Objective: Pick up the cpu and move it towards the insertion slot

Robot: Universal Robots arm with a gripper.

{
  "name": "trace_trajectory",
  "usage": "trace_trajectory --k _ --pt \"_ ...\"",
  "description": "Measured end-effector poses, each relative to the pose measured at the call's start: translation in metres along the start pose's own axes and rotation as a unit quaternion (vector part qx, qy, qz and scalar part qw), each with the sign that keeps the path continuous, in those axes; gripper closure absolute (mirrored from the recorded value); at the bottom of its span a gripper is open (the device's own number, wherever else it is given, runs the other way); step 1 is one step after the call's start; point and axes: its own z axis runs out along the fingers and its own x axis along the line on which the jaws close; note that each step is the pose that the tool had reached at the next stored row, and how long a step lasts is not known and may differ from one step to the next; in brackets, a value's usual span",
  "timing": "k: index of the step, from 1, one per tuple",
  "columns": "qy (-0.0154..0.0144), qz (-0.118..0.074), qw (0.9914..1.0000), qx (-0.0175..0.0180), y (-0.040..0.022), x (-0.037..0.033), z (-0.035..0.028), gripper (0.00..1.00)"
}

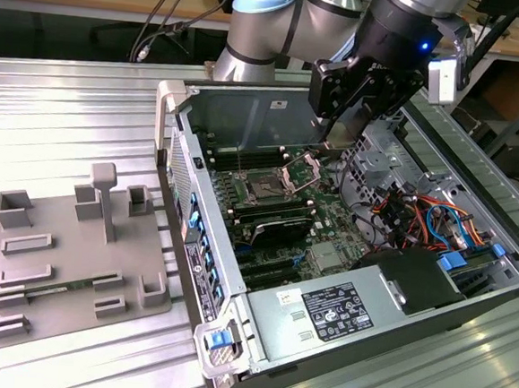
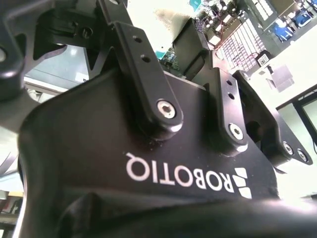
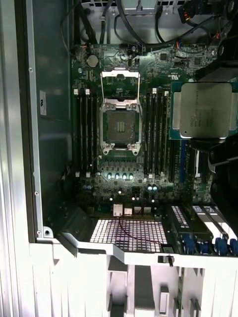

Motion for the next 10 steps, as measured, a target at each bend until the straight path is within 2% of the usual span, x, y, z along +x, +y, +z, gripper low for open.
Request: trace_trajectory --k 10 --pt "0.0000 0.000 1.00000 0.0000 -0.0001 -0.0086 0.0016 0.46"
